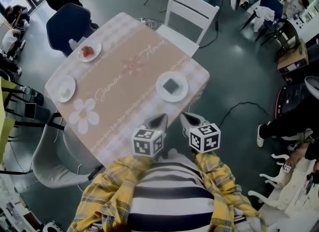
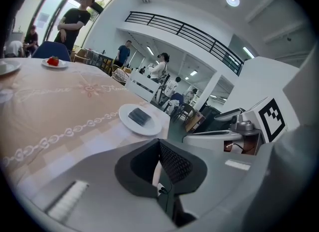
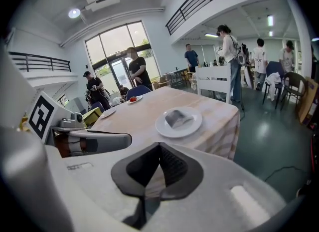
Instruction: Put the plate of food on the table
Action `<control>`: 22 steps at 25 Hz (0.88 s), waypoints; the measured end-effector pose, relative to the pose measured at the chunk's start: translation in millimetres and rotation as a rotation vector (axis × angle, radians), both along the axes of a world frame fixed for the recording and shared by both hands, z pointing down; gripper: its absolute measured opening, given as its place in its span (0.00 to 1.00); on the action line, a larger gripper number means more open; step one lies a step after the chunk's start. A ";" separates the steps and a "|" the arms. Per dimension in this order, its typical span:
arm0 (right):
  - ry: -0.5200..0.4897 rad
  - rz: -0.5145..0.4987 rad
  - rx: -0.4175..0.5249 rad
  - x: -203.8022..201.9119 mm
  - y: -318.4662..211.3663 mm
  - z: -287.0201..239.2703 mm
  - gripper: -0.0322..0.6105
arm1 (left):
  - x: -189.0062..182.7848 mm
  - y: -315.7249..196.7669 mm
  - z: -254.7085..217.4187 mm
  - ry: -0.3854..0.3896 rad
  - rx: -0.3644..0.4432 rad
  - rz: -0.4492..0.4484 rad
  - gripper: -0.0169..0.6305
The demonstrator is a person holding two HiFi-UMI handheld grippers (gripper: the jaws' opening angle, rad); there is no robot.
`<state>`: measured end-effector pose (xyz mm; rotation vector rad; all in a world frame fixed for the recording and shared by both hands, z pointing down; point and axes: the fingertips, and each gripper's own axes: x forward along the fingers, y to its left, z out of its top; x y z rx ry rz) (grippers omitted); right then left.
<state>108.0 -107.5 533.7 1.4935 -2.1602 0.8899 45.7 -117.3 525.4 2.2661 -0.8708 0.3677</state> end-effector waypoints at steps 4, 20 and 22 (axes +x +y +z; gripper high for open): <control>0.003 -0.024 0.020 3.5 11.2 -0.8 0.05 | -0.2 9.3 -0.6 -0.019 0.020 -0.035 0.02; -0.014 -0.109 0.027 0.8 80.2 0.1 0.05 | -3.6 76.5 -1.0 -0.005 0.025 -0.167 0.02; -0.012 -0.119 0.033 -0.5 86.1 -0.9 0.05 | -1.8 83.3 -1.9 -0.006 0.030 -0.167 0.02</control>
